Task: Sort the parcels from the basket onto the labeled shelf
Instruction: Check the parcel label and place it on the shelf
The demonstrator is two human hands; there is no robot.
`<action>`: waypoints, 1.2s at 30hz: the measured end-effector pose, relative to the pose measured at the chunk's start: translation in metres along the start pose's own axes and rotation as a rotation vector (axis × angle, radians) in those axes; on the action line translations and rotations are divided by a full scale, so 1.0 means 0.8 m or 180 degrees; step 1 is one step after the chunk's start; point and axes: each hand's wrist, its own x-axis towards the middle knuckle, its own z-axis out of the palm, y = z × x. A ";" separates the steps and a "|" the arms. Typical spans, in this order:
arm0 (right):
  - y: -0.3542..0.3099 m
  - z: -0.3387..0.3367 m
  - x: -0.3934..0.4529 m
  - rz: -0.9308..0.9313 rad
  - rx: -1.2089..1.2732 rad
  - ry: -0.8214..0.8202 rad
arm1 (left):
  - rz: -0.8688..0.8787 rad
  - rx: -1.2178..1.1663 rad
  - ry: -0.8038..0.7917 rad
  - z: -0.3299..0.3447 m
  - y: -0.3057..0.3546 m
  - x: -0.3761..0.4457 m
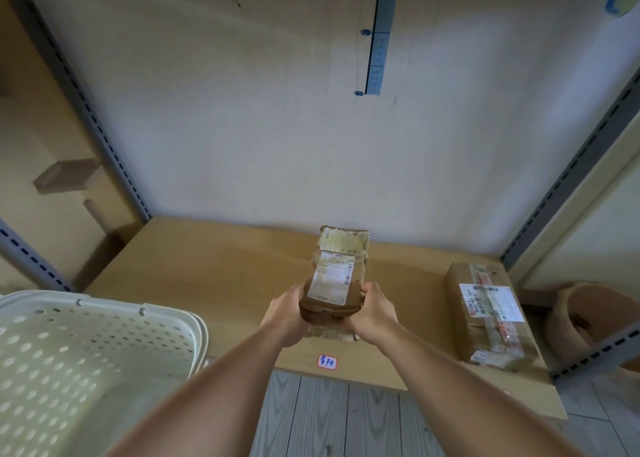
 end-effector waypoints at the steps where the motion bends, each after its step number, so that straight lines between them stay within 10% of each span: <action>1: 0.001 0.000 0.003 0.0018 0.0004 0.0023 | 0.0007 -0.0072 0.0023 0.001 0.001 0.001; 36: -0.003 0.006 0.026 0.0279 -0.0131 -0.0108 | -0.0294 0.0095 -0.0191 0.004 0.010 0.018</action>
